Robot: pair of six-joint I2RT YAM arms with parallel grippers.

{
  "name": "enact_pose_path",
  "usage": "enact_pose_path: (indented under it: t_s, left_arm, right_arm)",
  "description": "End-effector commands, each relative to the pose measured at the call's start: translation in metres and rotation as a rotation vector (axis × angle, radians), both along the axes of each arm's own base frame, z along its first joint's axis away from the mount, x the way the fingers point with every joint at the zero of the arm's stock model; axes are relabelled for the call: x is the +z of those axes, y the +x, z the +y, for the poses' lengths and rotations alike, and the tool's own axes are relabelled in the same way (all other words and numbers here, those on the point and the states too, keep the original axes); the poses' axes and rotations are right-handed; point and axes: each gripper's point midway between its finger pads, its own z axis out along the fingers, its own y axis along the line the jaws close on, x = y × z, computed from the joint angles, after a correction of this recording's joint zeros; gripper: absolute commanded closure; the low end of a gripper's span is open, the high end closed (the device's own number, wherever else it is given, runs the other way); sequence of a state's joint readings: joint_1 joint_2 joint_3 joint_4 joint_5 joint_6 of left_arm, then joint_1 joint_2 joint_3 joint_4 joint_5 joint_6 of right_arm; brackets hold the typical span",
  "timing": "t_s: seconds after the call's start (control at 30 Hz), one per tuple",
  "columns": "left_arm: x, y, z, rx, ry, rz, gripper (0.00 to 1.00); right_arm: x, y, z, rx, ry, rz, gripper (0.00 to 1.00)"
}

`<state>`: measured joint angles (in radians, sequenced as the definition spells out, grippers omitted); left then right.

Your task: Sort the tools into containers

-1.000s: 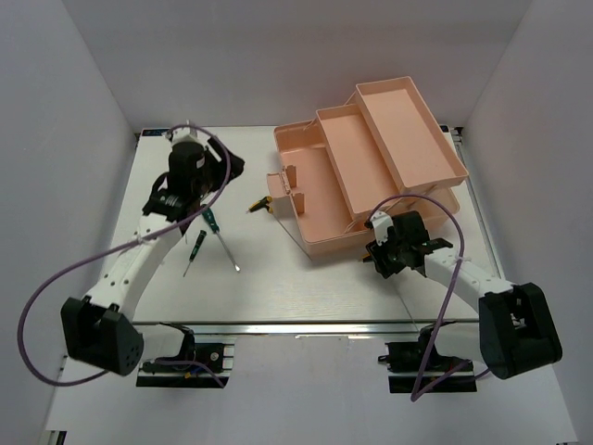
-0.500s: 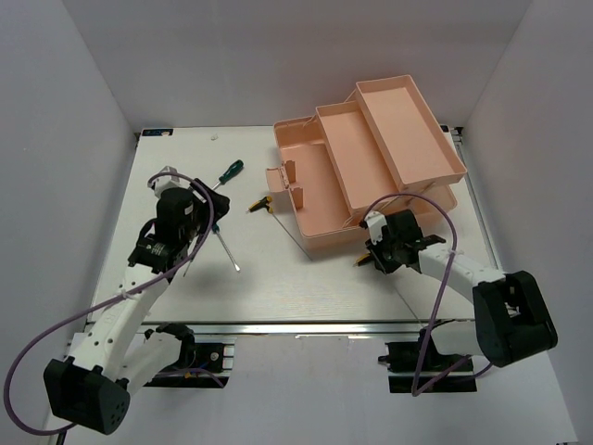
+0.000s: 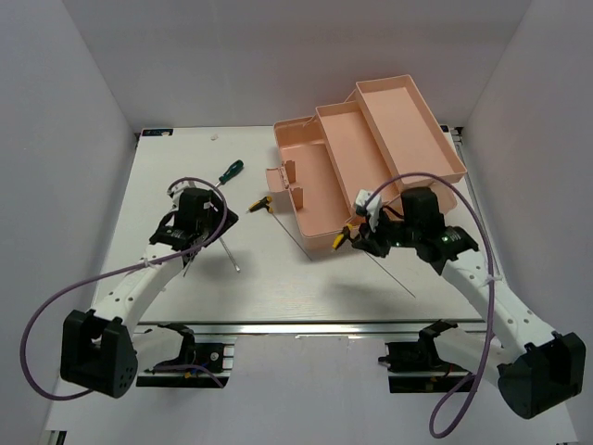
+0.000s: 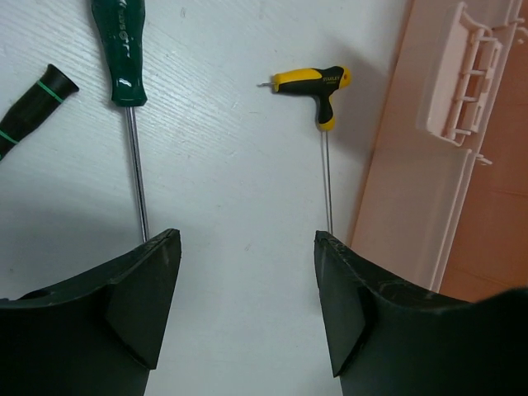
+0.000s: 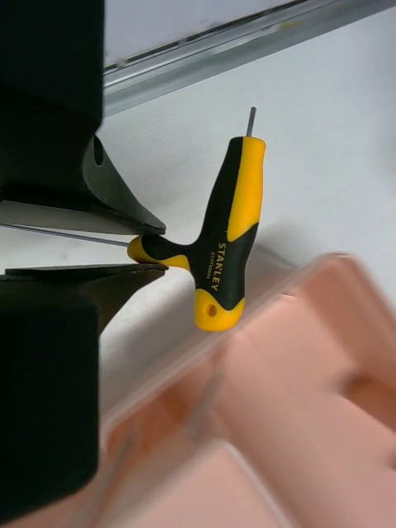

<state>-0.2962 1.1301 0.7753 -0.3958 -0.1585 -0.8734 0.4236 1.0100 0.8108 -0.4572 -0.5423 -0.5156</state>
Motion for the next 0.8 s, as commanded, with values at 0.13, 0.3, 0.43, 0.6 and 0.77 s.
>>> enact_pose_path:
  t_s: [0.13,0.3,0.43,0.6,0.77]
  left_arm:
    - [0.007,0.026,-0.023,-0.041,-0.077,-0.006,0.26]
    - [-0.010,0.040,-0.032,-0.051,-0.080,0.057,0.27]
    - [-0.016,0.052,-0.034,-0.046,-0.067,0.085,0.27]
    - [-0.034,0.058,-0.040,-0.048,-0.056,0.150,0.28]
    - [-0.039,0.070,-0.051,-0.066,-0.045,0.164,0.28]
  right_arm:
    - [0.167,0.093,0.051,-0.286,0.333,-0.106,1.00]
    - [0.218,0.195,0.049,-0.522,0.364,-0.172,1.00]
    - [0.214,0.257,0.046,-0.625,0.317,-0.227,1.00]
    - [0.197,0.316,0.021,-0.739,0.214,-0.327,1.00]
    - [0.159,0.345,0.011,-0.742,0.101,-0.288,1.00]
